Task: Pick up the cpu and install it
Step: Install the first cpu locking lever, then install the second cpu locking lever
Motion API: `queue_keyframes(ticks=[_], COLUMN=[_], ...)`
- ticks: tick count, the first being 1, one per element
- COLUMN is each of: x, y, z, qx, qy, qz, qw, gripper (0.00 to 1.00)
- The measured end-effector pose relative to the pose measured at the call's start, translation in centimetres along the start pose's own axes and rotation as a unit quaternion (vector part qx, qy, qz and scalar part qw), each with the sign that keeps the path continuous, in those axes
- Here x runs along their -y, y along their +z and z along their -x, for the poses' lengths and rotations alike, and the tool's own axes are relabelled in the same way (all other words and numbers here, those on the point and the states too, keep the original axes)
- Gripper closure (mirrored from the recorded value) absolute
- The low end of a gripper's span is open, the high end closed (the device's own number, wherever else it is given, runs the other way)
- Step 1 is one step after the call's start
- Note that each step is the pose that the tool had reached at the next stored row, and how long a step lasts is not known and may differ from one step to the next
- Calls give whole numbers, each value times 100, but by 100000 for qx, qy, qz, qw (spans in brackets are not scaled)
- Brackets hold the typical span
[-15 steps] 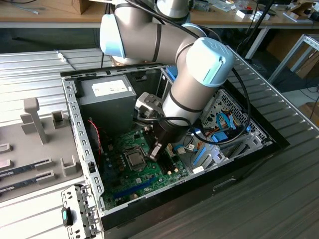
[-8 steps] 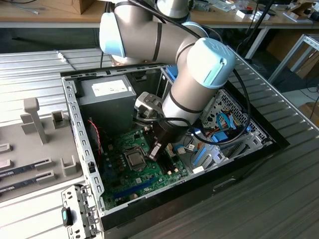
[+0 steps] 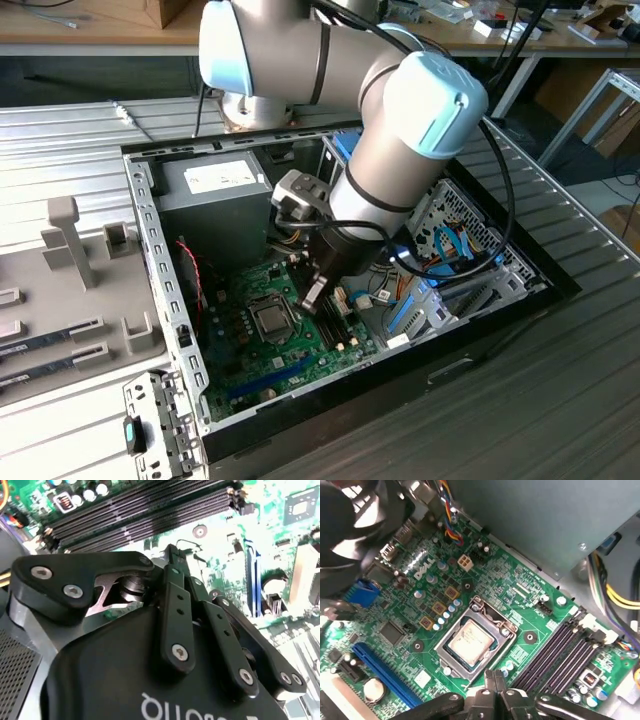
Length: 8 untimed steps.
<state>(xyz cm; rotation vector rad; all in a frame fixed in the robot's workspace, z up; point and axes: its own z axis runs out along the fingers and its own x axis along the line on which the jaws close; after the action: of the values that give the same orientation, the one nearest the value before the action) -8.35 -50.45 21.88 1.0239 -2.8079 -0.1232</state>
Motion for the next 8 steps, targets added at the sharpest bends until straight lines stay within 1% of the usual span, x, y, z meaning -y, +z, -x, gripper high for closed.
queue_keyframes(ticks=[3,4,5,7,8], x=[-12,-15,-17,-20,-21], y=[-69,-88,-99,-110,-111], z=[-5,-6,-7,-7,-6], qx=[174,313,489,949,1241], qy=[-48,-90,-134,-254,-333], qz=[210,376,586,1134,1478], qw=[100000,99999,99997,99989,99981], gripper=[89,89,89,89,89])
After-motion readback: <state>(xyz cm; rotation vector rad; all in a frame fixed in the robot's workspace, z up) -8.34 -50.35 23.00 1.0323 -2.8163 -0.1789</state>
